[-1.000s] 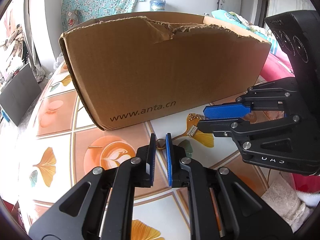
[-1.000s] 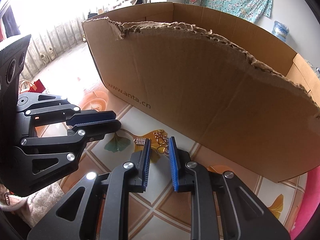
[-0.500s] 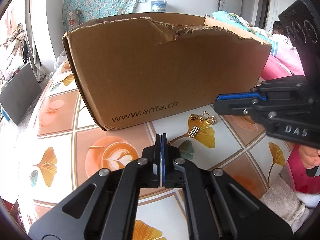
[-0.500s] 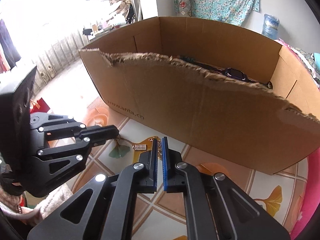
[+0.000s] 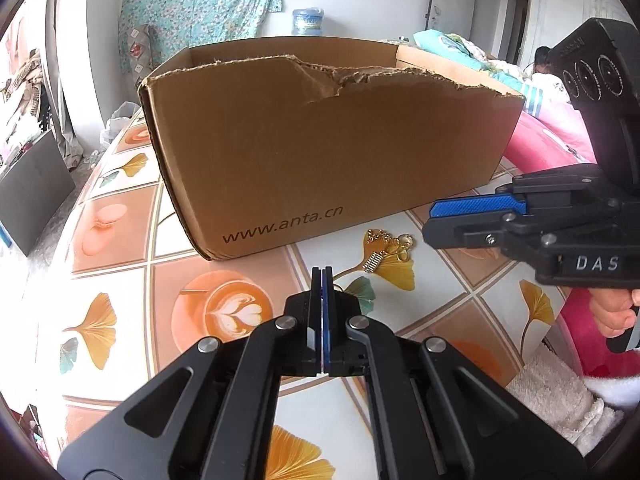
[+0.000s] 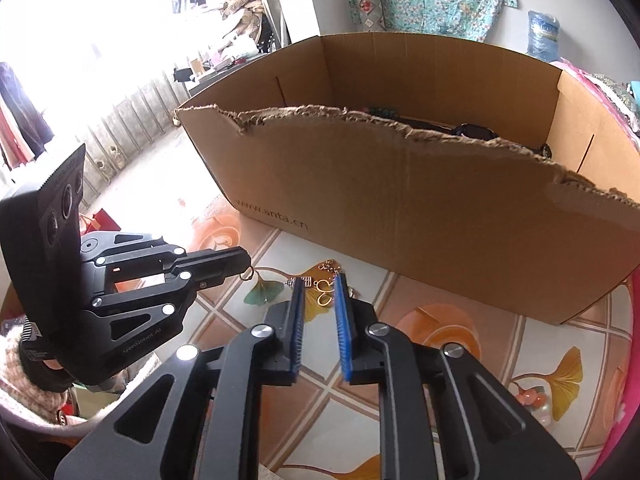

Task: Organize jewelry

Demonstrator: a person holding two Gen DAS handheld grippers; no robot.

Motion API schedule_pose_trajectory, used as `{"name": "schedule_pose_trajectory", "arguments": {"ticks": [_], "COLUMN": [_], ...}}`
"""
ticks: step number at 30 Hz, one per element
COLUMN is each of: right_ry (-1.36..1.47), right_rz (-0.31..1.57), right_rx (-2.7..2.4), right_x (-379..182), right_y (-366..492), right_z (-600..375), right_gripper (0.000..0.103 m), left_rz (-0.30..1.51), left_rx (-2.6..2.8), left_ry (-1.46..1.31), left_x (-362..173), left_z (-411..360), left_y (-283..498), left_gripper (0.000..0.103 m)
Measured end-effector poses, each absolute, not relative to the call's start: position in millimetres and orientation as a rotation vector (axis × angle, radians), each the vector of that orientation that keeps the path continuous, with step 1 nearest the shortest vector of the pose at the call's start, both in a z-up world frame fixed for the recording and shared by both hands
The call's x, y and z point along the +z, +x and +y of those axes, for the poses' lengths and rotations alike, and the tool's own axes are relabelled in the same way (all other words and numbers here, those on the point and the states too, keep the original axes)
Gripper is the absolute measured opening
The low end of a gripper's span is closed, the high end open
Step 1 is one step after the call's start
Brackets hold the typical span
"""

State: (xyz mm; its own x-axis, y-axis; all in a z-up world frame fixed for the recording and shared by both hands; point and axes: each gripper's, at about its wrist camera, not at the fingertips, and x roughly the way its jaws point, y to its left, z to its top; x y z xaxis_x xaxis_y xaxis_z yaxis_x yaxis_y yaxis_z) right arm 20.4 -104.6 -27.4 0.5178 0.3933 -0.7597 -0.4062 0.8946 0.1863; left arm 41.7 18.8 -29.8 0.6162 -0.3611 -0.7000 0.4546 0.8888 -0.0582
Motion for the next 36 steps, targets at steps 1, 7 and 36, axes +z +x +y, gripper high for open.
{"name": "schedule_pose_trajectory", "arguments": {"ticks": [1,7,36], "right_ry": [-0.016,-0.006,-0.131], "right_rz": [0.913,0.939,0.914], "right_rx": [0.485,0.576,0.515], "right_x": [-28.7,-37.8,-38.2], "right_y": [20.2,19.6,25.8], "right_z": [-103.3,-89.4,-77.6], "right_gripper": [0.023,0.023,0.002], "left_rz": [0.776,0.782,0.759], "left_rx": [-0.473,-0.466,-0.444], "left_ry": [0.130,0.127,0.103], "left_x": [-29.4,-28.5,-21.9], "left_z": [19.0,17.7,28.2], "left_y": [40.6,44.0,37.0], "left_gripper": [0.000,0.000,0.000]}}
